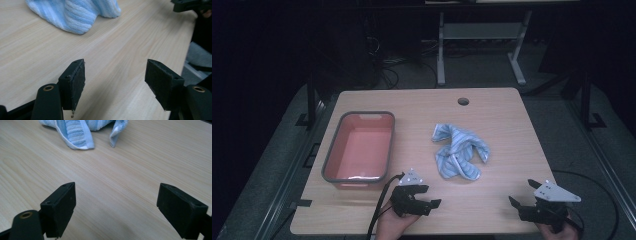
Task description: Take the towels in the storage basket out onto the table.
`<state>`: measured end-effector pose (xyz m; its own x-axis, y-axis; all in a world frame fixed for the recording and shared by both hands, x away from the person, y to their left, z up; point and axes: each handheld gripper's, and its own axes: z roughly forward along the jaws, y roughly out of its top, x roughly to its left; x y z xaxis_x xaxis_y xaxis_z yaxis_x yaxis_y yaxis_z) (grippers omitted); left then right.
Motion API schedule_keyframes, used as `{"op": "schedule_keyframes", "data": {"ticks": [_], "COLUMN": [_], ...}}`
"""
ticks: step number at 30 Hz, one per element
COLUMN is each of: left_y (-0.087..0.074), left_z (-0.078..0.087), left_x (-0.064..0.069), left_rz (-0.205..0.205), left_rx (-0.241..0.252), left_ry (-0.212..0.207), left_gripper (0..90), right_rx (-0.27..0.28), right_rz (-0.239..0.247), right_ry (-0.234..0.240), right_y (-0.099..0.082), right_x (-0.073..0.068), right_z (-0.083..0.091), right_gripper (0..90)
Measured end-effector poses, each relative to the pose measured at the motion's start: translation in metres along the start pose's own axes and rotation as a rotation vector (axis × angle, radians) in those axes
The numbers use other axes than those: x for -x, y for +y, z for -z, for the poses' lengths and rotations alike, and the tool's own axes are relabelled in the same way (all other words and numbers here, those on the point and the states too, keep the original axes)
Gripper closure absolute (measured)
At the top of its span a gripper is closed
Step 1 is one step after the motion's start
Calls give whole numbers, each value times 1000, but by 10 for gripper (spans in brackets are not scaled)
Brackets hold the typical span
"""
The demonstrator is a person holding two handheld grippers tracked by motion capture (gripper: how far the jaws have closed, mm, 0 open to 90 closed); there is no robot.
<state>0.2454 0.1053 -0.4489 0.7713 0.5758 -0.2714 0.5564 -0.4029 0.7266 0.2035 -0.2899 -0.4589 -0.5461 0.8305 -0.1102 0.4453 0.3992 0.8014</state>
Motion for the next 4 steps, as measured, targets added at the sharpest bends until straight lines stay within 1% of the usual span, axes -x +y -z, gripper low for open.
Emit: {"op": "schedule_keyframes", "data": {"ticks": [1, 3, 4], "left_y": [0, 0, 0], "left_z": [0, 1, 2], "left_x": [-1, -3, -4], "left_rz": [5, 28, 40], "left_rx": [4, 9, 16], "left_ry": [-4, -24, -23], "left_gripper": [318, 318, 318], "right_rx": [2, 0, 3], "right_rz": [8, 13, 13], "right_ry": [1, 7, 15], "right_y": [0, -1, 0], "right_x": [0, -1, 0], "right_z": [-1, -3, -4], "right_gripper": [151, 151, 151]}}
